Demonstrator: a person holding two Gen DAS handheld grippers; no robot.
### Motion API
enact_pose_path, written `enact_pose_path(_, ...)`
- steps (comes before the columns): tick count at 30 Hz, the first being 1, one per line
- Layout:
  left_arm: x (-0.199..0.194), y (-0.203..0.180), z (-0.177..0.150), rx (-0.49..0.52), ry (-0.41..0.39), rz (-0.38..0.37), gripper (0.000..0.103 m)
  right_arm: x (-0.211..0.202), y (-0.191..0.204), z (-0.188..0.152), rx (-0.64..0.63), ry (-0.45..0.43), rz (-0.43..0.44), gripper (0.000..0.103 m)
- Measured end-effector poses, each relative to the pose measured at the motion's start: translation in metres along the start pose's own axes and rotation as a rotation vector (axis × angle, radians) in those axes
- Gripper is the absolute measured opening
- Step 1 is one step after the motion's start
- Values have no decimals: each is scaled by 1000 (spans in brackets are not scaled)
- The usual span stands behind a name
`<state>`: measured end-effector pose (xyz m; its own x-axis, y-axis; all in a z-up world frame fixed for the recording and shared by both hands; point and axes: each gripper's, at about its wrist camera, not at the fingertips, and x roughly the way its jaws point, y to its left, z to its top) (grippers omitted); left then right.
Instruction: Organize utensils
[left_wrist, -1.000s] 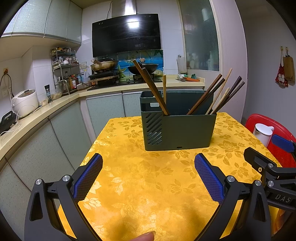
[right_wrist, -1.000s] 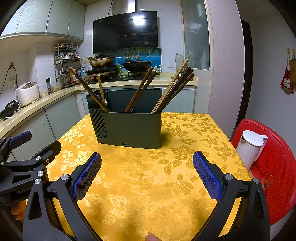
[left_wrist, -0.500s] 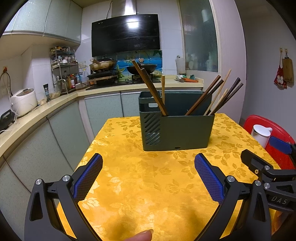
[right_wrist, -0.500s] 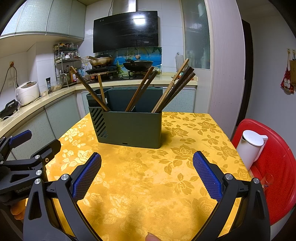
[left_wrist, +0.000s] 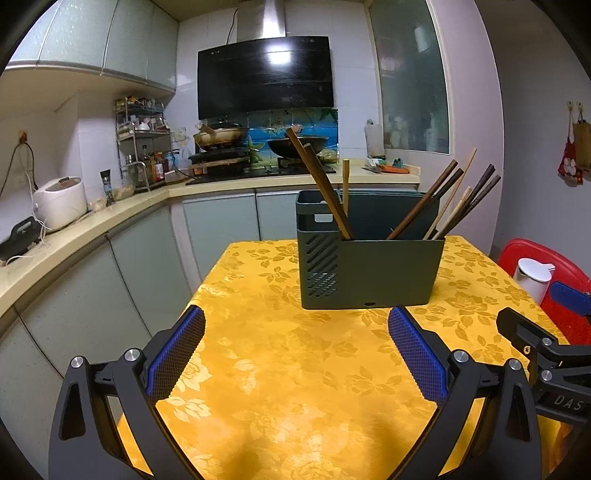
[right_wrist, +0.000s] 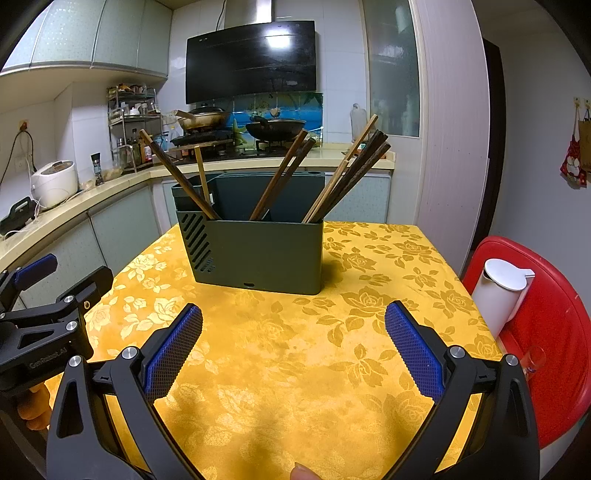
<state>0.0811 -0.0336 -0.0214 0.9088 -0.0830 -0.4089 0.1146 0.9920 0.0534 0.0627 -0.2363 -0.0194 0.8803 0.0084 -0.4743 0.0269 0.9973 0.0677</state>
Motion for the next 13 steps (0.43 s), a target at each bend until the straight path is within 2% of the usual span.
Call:
enact_pose_path(7,9,5,3,-38,61,-7,96,-1,0,-2,0,-2,1,96)
enact_pose_path(13,10,4,3,-47,78,-17,96,0,0,-1,-1,1,0,96)
